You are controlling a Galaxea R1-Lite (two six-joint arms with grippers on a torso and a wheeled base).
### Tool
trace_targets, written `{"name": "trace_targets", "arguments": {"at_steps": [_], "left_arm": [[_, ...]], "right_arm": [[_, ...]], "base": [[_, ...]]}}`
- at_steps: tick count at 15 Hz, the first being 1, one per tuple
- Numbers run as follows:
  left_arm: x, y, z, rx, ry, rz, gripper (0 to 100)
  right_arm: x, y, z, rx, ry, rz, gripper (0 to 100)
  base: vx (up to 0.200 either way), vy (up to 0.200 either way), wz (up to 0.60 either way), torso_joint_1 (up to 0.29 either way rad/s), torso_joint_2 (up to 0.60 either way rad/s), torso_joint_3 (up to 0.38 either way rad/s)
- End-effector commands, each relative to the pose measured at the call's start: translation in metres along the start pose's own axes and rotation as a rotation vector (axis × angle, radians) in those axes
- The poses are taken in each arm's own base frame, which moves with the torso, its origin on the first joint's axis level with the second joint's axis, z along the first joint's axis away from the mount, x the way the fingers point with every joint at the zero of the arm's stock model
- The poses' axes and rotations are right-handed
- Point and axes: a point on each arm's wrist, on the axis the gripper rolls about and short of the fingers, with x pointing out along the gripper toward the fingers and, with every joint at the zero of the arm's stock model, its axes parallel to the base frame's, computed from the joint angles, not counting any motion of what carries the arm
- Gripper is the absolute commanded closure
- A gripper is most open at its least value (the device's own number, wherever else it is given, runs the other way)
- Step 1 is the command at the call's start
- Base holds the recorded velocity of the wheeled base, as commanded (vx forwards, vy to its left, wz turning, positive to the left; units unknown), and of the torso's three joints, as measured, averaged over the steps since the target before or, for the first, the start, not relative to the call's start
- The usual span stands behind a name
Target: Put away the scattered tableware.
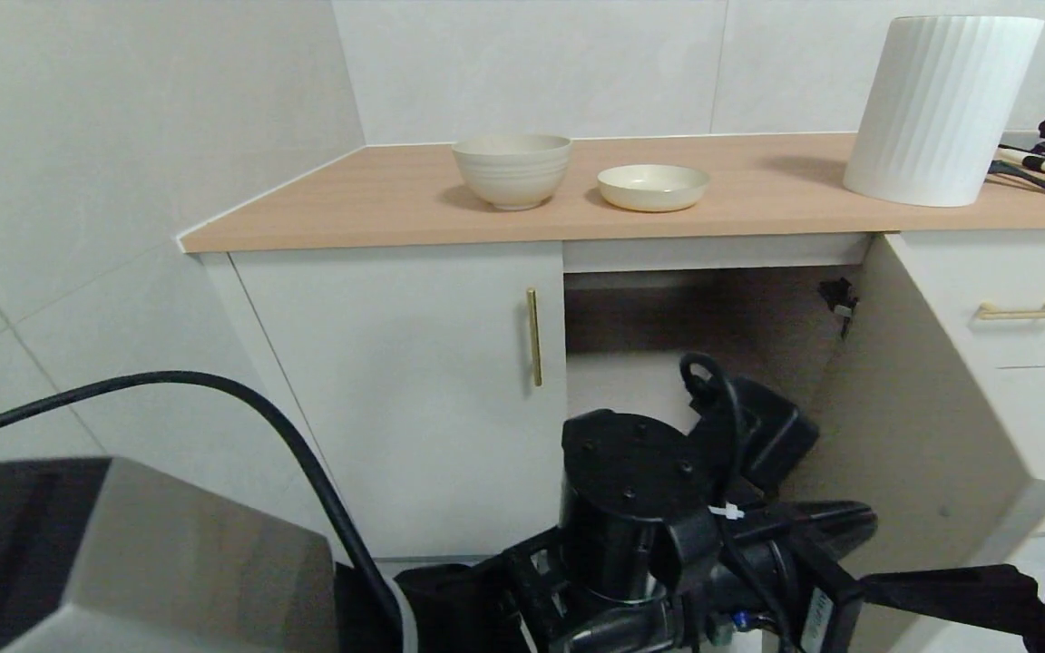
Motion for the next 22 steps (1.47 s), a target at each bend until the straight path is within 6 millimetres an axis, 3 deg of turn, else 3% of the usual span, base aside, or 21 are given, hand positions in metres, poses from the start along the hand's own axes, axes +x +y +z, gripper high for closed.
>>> {"name": "trace_targets", "arguments": {"at_steps": [1, 4, 8, 12, 14, 17, 19, 22], "left_arm": [[-0.020, 0.015, 0.009, -0.003, -0.009, 0.051, 100], [-0.042, 0.039, 0.015, -0.012, -0.016, 0.139, 100], [-0.114, 0.071, 0.051, -0.004, -0.104, 0.315, 100], [-0.195, 0.066, 0.083, -0.006, -0.144, 0.475, 100], [-0.227, 0.056, 0.096, -0.018, -0.141, 0.540, 100], [-0.253, 0.049, 0.104, -0.033, -0.140, 0.614, 100], [-0.268, 0.049, 0.105, -0.041, -0.144, 0.669, 100], [-0.277, 0.056, 0.108, -0.054, -0.143, 0.725, 100]], "right_arm": [[-0.007, 0.004, 0.002, -0.013, -0.030, 0.012, 0], [-0.002, 0.001, 0.003, -0.006, -0.020, -0.015, 0], [0.010, -0.010, 0.012, 0.011, -0.027, -0.154, 0], [0.019, -0.021, 0.039, 0.032, -0.031, -0.276, 0], [0.024, -0.025, 0.066, 0.036, -0.045, -0.304, 0], [0.035, -0.046, 0.102, 0.058, -0.058, -0.396, 0], [0.035, -0.053, 0.113, 0.074, -0.047, -0.429, 0], [0.040, -0.061, 0.101, 0.106, 0.010, -0.488, 0]], "base": [[0.000, 0.000, 0.00, 0.000, 0.00, 0.000], [0.000, 0.000, 0.00, 0.000, 0.00, 0.000], [0.000, 0.000, 0.00, 0.000, 0.00, 0.000], [0.000, 0.000, 0.00, 0.000, 0.00, 0.000], [0.000, 0.000, 0.00, 0.000, 0.00, 0.000], [0.000, 0.000, 0.00, 0.000, 0.00, 0.000], [0.000, 0.000, 0.00, 0.000, 0.00, 0.000], [0.000, 0.000, 0.00, 0.000, 0.00, 0.000]]}}
